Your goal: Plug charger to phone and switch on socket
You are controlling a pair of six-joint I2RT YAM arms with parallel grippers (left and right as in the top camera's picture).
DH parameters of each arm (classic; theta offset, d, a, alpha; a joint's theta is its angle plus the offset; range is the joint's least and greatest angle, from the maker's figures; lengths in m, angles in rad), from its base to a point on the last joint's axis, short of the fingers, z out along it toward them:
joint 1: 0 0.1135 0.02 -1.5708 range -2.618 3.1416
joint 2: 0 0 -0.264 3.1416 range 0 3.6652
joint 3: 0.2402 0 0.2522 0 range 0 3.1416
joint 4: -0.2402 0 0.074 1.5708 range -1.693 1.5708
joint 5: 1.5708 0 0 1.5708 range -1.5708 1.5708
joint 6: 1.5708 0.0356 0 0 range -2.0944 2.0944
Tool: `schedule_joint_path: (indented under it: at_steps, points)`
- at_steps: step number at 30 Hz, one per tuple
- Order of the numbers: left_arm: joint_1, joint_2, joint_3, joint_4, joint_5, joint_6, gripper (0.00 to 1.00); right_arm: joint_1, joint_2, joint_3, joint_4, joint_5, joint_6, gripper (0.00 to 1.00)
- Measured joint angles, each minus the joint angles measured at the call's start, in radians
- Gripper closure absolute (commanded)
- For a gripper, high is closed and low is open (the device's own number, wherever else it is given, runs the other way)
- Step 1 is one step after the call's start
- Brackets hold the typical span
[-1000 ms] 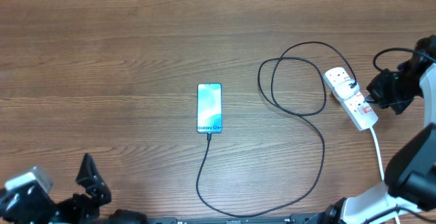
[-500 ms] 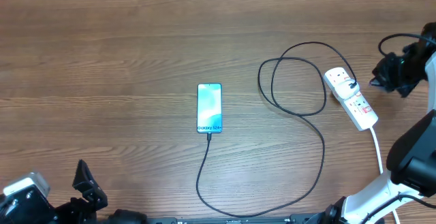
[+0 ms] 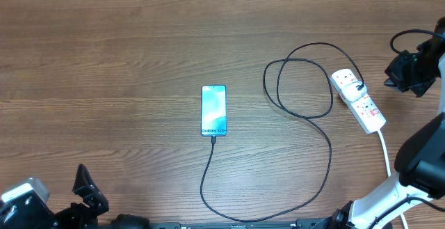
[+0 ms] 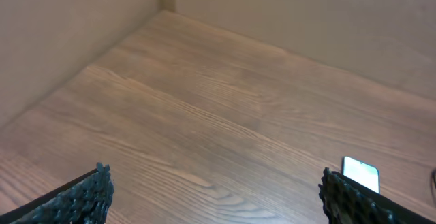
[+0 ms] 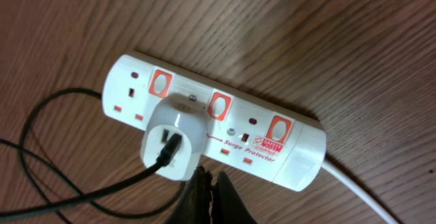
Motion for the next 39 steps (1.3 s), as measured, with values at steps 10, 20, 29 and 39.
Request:
schedule_joint_path:
  at_steps: [10,20,29,39]
  points:
    - [0.166,-0.135,0.000,0.000,0.000,0.000,0.00,0.000,0.127,0.093,-0.085,0.001,0.000,0.96]
    - [0.200,-0.305,0.000,-0.072,-0.001,0.000,0.01,0.000,0.142,0.139,-0.113,0.001,-0.001,0.96]
    - [0.216,-0.372,0.000,-0.235,-0.002,0.000,0.00,0.000,0.192,0.143,-0.145,0.000,-0.002,0.96]
    - [0.216,-0.378,0.000,-0.236,-0.005,0.000,0.00,0.002,0.264,0.143,-0.143,-0.030,-0.027,0.96]
